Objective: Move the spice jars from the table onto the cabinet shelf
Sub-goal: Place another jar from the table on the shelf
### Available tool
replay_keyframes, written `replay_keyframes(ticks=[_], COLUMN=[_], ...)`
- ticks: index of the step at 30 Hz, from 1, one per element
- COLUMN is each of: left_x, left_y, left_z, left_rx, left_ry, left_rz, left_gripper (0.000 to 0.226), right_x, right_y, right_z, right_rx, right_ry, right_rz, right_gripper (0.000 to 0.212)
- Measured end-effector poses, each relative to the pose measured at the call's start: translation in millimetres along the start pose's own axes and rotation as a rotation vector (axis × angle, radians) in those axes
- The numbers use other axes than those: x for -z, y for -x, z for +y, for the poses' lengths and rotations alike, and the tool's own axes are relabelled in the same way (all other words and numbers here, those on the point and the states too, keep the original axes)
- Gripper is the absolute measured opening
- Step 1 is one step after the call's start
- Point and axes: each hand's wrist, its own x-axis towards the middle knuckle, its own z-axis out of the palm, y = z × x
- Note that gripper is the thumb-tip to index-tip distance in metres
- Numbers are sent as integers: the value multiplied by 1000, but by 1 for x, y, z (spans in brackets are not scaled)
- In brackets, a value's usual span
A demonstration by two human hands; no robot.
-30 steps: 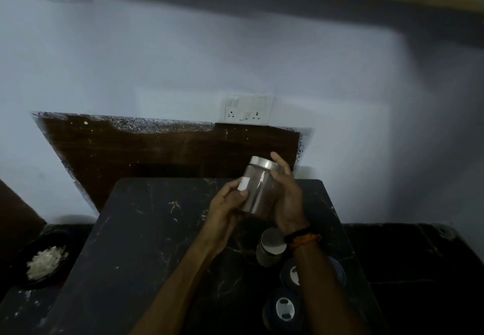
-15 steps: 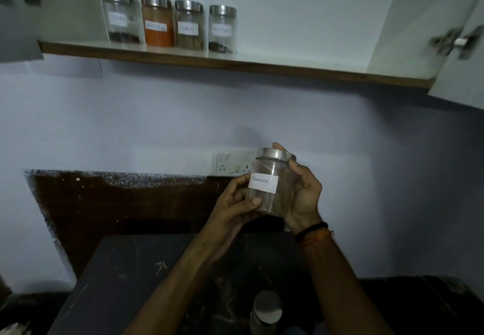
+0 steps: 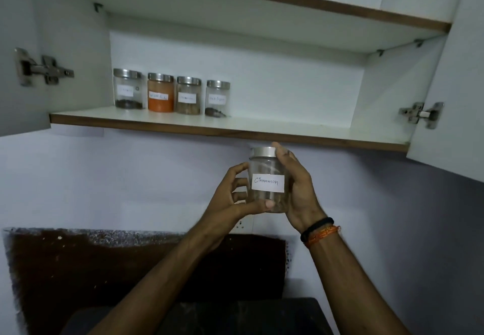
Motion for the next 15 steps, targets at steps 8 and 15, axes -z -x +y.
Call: replay_keyframes(ticks=[8,15], left_x=[18,30], left_y=[-53,-114], left_z=[45,96], left_rx=[44,-3], left_ry=[81,-4], left_rz=[-57,-99], left_gripper=[58,57], right_x=[-8,-22], right_y=[-31,-63], right_z=[-25,-54], right_rx=[70,122], right_ry=[-36,-64], right_rz=[-19,-54], right_gripper=[49,65])
